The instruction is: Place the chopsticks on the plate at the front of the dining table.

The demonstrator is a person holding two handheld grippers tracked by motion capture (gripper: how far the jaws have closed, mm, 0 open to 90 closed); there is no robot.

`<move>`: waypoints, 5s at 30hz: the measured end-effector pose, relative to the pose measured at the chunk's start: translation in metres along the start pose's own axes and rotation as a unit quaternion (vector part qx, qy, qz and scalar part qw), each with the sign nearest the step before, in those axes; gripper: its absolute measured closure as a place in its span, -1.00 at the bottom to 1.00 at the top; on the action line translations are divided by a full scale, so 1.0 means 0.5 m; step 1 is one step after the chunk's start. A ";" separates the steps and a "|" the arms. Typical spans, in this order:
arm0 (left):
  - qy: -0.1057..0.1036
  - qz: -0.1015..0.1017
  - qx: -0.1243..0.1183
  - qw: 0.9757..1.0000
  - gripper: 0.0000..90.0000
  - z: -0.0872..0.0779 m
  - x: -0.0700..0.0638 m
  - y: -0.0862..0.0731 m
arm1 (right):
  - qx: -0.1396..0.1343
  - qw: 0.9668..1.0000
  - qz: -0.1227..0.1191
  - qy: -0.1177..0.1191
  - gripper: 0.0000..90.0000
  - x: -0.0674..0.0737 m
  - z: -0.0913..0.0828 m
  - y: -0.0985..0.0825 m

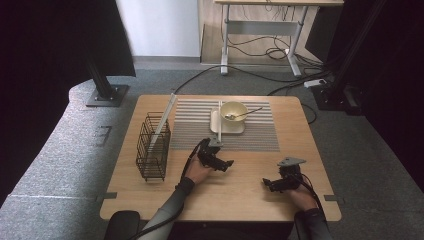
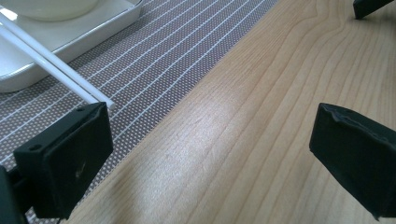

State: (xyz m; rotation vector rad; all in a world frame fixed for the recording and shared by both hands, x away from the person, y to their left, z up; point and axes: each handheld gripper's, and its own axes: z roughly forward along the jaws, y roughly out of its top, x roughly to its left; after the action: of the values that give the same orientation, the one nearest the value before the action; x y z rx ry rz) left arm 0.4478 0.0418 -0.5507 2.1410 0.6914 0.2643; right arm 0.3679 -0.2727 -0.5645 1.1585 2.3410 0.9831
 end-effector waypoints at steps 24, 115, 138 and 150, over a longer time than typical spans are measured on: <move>0.012 -0.012 0.027 0.999 -1.00 0.026 0.015 0.010 | 0.000 1.000 0.000 0.000 -1.00 0.000 0.000 0.000; 0.129 -0.055 0.022 0.990 0.40 0.042 0.060 0.041 | 0.000 1.000 0.000 0.000 -1.00 0.000 0.000 0.000; 0.135 -0.059 0.011 0.989 0.11 0.027 0.057 0.040 | 0.000 1.000 0.000 0.000 -1.00 0.000 0.000 0.000; 0.061 -0.006 0.015 0.998 -0.66 0.015 0.002 0.004 | 0.000 1.000 0.000 0.000 -1.00 0.000 0.000 0.000</move>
State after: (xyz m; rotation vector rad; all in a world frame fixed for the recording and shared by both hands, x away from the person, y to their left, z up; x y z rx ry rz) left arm 0.4525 0.0362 -0.5540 2.1630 0.7826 0.3833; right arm 0.3679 -0.2727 -0.5645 1.1586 2.3407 0.9834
